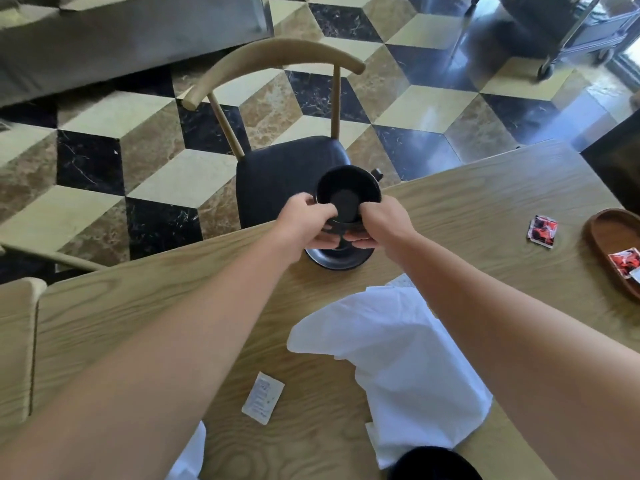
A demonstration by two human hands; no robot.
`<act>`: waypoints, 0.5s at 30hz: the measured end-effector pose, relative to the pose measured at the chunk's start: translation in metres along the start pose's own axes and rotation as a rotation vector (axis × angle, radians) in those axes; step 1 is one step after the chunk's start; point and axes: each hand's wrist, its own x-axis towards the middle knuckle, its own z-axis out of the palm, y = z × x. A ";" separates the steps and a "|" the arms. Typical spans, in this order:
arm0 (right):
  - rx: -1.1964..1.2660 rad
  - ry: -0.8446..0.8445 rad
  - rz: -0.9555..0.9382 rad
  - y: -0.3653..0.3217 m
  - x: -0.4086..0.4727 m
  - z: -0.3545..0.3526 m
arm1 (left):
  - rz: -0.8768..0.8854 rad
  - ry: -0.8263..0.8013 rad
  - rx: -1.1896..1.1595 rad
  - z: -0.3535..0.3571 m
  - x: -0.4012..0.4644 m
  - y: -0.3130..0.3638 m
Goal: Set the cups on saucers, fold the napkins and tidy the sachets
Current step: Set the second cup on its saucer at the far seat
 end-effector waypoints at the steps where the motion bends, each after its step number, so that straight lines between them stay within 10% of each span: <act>1: -0.006 -0.001 0.020 0.001 0.002 0.002 | -0.015 -0.001 -0.051 0.002 0.001 -0.004; 15: -0.266 -0.008 -0.206 -0.012 0.041 -0.029 | -0.046 -0.133 0.029 -0.018 0.030 0.008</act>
